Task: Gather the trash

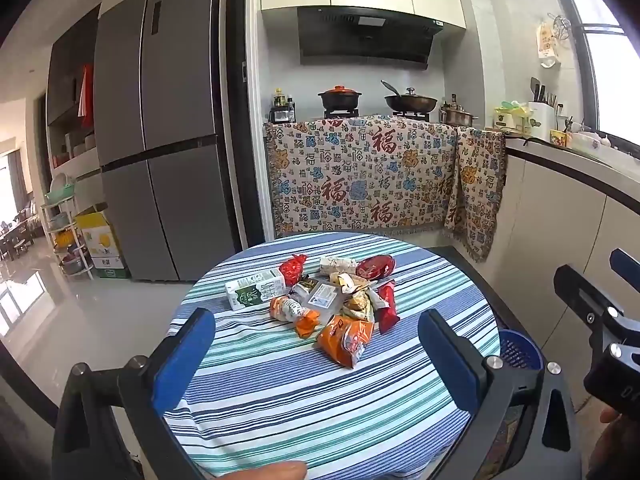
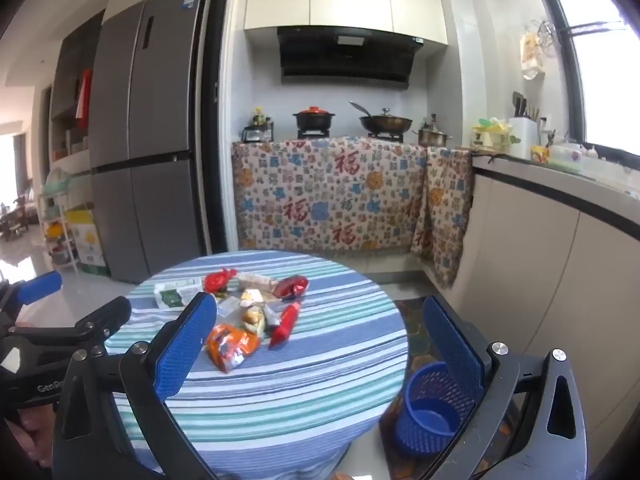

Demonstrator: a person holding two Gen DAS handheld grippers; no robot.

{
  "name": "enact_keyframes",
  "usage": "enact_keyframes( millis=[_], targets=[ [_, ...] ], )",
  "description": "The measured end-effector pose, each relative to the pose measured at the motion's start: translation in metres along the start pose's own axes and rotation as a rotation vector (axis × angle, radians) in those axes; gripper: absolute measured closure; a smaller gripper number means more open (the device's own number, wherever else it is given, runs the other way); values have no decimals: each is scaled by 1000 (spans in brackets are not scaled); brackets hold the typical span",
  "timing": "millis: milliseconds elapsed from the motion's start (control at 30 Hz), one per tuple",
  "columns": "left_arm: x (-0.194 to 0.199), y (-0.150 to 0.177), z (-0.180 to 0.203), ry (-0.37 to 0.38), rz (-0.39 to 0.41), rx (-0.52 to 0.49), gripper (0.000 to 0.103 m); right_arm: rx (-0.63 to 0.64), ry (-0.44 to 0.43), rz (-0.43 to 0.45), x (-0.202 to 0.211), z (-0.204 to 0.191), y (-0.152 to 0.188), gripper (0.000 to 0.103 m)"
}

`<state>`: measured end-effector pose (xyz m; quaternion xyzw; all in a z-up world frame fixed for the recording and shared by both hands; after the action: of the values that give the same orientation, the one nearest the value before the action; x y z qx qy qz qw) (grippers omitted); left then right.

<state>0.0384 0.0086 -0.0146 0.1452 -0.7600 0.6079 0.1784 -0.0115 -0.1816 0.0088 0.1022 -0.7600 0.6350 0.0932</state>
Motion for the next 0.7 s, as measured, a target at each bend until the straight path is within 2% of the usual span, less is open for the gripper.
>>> enact_keyframes(
  millis=[700],
  targets=[
    [-4,5,3,-4,-5,-5,0,2,0,-6,-2,-1,1,0]
  ],
)
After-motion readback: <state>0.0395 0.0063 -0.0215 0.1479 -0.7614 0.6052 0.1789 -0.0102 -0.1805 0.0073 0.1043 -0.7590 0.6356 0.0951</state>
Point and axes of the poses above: each gripper's, at about its wrist camera, not at the fingertips, and x roughly against the way its jaws point, z to its right, y to its underside, the point moved 4 cm from there along -x, roughly the way its jaws point, and after that the axes turned 10 degrees about -x, right-handed, at the moved point
